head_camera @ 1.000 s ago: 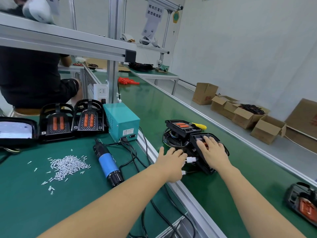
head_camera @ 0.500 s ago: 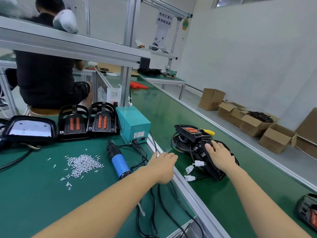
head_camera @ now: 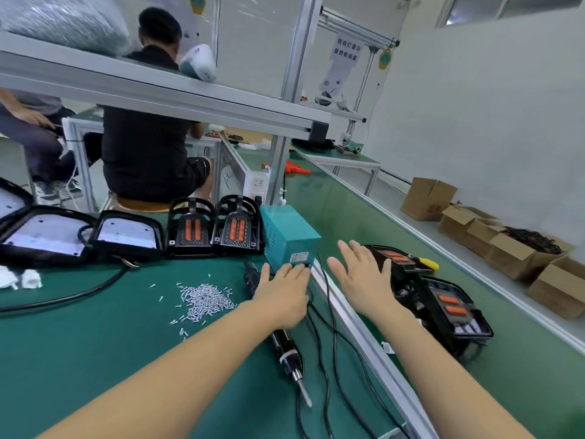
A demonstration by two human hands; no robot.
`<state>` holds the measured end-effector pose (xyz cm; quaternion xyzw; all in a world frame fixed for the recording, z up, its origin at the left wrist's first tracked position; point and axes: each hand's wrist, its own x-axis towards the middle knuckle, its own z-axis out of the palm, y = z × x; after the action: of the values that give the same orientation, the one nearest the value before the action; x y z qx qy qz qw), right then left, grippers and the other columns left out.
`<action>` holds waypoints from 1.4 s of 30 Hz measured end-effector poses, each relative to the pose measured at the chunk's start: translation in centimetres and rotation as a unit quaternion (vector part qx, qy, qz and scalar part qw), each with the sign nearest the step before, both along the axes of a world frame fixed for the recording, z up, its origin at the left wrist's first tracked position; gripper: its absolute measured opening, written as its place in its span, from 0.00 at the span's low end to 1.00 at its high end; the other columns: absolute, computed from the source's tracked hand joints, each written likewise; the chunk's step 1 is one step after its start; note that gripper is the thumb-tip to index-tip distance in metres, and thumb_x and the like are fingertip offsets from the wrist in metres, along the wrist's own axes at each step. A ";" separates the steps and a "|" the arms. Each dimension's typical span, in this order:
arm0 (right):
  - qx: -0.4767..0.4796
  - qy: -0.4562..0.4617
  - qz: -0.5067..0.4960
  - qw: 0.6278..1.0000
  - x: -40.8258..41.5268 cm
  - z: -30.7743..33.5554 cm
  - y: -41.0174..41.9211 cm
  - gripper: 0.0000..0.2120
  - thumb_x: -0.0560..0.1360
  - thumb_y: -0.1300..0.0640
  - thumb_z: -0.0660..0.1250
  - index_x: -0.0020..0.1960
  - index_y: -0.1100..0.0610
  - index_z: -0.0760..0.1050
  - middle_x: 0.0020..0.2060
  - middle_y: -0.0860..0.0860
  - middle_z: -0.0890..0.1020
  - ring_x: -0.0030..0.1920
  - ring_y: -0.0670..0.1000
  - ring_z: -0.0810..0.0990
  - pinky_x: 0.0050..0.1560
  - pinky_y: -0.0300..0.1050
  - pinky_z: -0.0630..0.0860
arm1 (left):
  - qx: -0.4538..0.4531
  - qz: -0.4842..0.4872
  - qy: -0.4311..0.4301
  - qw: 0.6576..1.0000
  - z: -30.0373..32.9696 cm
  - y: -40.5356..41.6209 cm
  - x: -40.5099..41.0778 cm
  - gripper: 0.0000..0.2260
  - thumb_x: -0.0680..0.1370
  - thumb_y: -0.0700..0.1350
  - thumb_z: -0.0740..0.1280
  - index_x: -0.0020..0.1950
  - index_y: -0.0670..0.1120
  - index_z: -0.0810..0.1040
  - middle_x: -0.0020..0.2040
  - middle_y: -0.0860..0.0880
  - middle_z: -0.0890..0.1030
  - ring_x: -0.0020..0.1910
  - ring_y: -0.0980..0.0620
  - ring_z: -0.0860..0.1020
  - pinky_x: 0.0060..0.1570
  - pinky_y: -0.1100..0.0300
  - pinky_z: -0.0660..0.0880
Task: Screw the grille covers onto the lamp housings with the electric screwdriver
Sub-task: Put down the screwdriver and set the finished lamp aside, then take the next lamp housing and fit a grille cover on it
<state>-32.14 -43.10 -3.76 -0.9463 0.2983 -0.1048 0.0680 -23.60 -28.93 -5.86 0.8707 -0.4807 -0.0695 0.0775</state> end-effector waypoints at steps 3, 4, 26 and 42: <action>-0.007 0.012 0.054 0.998 3.2 -0.5 3.8 0.28 0.83 0.40 0.45 0.80 0.47 0.49 0.80 0.48 0.49 0.79 0.50 0.46 0.74 0.64 0.41 | -0.013 0.044 -0.019 0.999 0.2 2.7 1.5 0.25 0.83 0.47 0.48 0.78 0.46 0.43 0.79 0.51 0.45 0.77 0.50 0.44 0.72 0.41 0.38; -0.004 0.013 0.068 0.998 4.1 -0.6 5.0 0.28 0.83 0.40 0.45 0.80 0.47 0.48 0.80 0.48 0.49 0.79 0.50 0.46 0.74 0.63 0.40 | -0.015 0.059 -0.023 0.998 0.2 3.7 2.0 0.25 0.84 0.47 0.48 0.78 0.46 0.43 0.79 0.51 0.45 0.77 0.49 0.43 0.72 0.41 0.38; 0.073 0.083 0.285 0.952 16.1 -5.7 27.1 0.28 0.83 0.39 0.44 0.80 0.46 0.45 0.80 0.48 0.47 0.79 0.50 0.44 0.75 0.60 0.38 | 0.008 0.295 -0.001 0.955 -4.4 26.0 8.5 0.25 0.83 0.47 0.49 0.78 0.46 0.43 0.79 0.52 0.44 0.77 0.50 0.43 0.73 0.44 0.39; 0.049 0.145 0.292 0.944 17.2 -9.0 31.3 0.28 0.83 0.39 0.43 0.80 0.46 0.44 0.80 0.47 0.43 0.79 0.50 0.42 0.75 0.60 0.38 | -0.090 0.386 -0.251 0.883 0.8 35.5 18.9 0.21 0.80 0.43 0.57 0.74 0.49 0.63 0.76 0.51 0.59 0.76 0.49 0.50 0.73 0.43 0.41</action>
<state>-14.96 -11.76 -12.75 -0.9923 0.0205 0.0730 0.0978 -4.73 6.62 -5.09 0.9650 -0.1137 0.2303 0.0534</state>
